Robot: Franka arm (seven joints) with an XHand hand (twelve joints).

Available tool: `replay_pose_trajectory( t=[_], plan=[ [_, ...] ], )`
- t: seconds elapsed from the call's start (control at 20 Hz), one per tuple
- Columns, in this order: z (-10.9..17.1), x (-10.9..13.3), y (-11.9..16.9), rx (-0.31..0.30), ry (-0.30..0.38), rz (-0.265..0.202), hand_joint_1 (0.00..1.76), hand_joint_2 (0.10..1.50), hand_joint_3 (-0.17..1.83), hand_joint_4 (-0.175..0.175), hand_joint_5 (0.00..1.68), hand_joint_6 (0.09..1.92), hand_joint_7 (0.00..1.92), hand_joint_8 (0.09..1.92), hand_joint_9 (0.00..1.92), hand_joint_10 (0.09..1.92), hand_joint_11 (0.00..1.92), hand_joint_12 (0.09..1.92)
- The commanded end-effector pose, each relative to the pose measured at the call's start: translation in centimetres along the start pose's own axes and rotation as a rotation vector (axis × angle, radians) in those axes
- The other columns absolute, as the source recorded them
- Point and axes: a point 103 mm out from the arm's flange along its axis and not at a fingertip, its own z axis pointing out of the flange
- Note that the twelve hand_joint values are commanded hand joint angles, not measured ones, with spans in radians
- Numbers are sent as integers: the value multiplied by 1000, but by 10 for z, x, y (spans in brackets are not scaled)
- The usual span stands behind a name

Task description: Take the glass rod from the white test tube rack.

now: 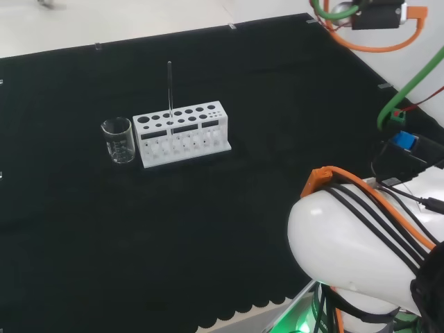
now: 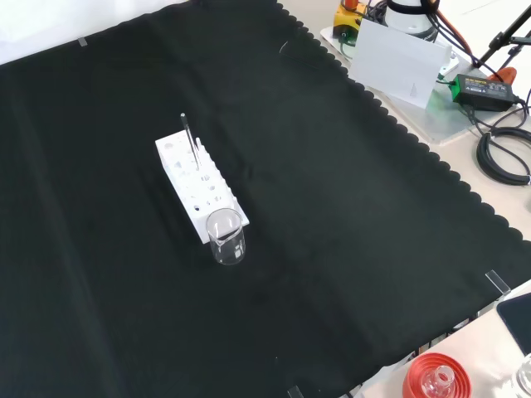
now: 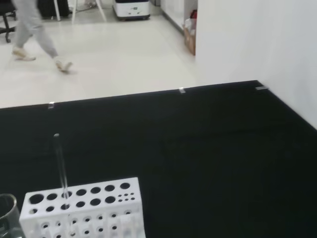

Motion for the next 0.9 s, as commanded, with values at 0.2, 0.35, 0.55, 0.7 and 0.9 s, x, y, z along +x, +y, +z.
replay_pose_trajectory(
  t=[0.2,0.35,0.55,0.7,0.9],
  plan=[
    [7,8,37,47,9,-119,517,989,154,-97,125,87,0,652,13,870,0,1293],
    [10,16,53,65,3,-126,551,977,165,-128,164,87,15,754,60,886,0,1320],
    [15,25,79,94,5,-160,592,957,177,-147,187,87,39,832,122,914,5,1396],
    [18,30,95,93,10,-163,605,948,187,-139,201,87,50,846,170,922,46,1420],
    [22,41,111,91,15,-181,649,919,208,-123,238,87,87,849,246,908,114,1420]
  ],
)
